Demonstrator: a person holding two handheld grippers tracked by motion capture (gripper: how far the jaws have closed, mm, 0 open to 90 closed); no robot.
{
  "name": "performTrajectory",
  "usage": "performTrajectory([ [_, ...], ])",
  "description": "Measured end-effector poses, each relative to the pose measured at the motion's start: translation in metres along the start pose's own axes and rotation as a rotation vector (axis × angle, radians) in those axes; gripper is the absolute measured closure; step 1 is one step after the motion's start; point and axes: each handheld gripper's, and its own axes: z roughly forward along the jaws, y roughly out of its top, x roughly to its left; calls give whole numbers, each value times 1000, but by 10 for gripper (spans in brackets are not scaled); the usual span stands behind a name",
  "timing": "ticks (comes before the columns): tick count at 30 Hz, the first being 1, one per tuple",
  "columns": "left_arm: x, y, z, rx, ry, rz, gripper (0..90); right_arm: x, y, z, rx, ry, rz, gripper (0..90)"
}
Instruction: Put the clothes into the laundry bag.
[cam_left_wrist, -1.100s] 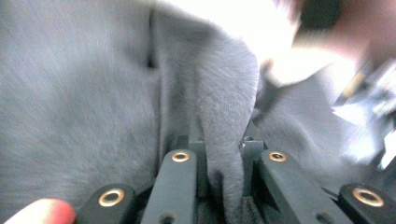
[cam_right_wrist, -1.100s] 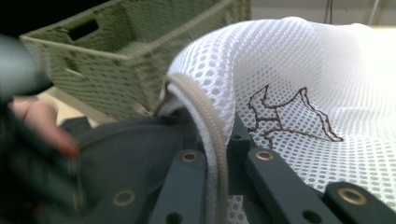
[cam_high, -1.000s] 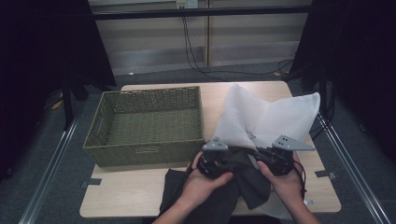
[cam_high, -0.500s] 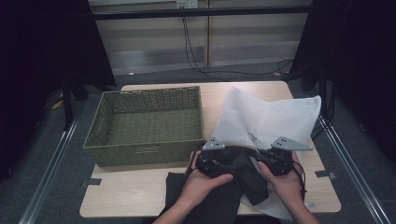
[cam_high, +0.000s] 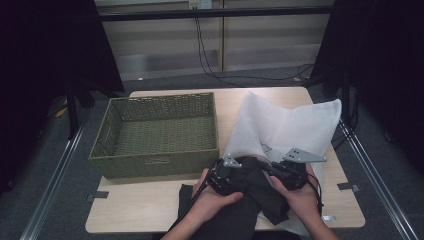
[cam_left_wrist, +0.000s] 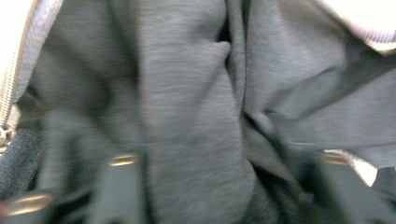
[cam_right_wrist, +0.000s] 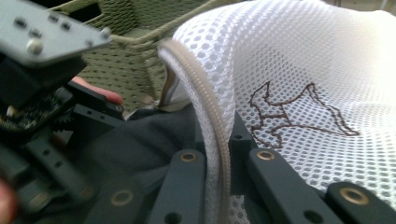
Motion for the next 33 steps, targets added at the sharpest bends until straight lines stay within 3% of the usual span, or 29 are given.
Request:
performTrajectory([
  [4,-4,10,-17,-112,-126,-59,683,7,5,-3,-41,16,-32,876],
  [6,-7,16,-27,-196,-194,-76,688,8,11,-11,-97,19,-31,879],
  [8,-5,19,-31,-262,-250,-131,687,7,19,-21,-149,25,-27,879],
  [9,-3,20,-29,-273,-254,-149,685,6,22,-25,-164,21,-25,879],
  [10,-2,20,-24,-274,-230,-166,679,5,23,-27,-169,17,-23,878],
  [12,1,16,-7,-235,-125,-222,665,3,19,-23,-129,13,-18,878],
  [14,5,7,17,-181,-33,-215,636,2,9,-14,-71,18,-21,881],
  [15,9,3,26,-164,-42,-211,608,1,5,-9,-34,13,-24,881],
  [16,11,2,29,-165,-70,-234,574,-2,2,-7,-6,0,-33,882],
  [17,10,4,26,-165,-79,-215,545,-5,0,-6,15,-27,-41,881],
  [19,3,8,16,-154,-87,-123,427,-14,-3,-9,7,-56,-11,879],
  [20,-2,9,8,-145,-67,-68,355,-19,-4,-11,1,-66,15,872],
  [21,-4,9,3,-149,-54,-45,280,-23,-4,-13,-6,-75,23,853],
  [23,-4,9,-9,-150,-17,0,217,-26,-3,-15,-28,-90,20,786],
  [24,-2,8,-11,-142,6,9,174,-25,-2,-16,-48,-99,-1,738],
  [25,2,6,-10,-125,-2,-13,151,-23,0,-16,-57,-104,-15,736],
  [27,9,0,1,-61,-61,-73,88,-18,4,-16,-74,-79,-46,739],
  [28,10,-3,8,-31,-82,-80,71,-15,6,-15,-72,-68,-63,749],
  [30,6,-8,19,14,-82,-50,114,-10,7,-10,-56,-48,-57,802],
  [32,2,-6,18,22,-56,-4,267,-6,5,-4,-26,-30,-62,856],
  [33,-1,-4,17,20,-57,-9,383,-4,3,-1,-13,-20,-62,871],
])
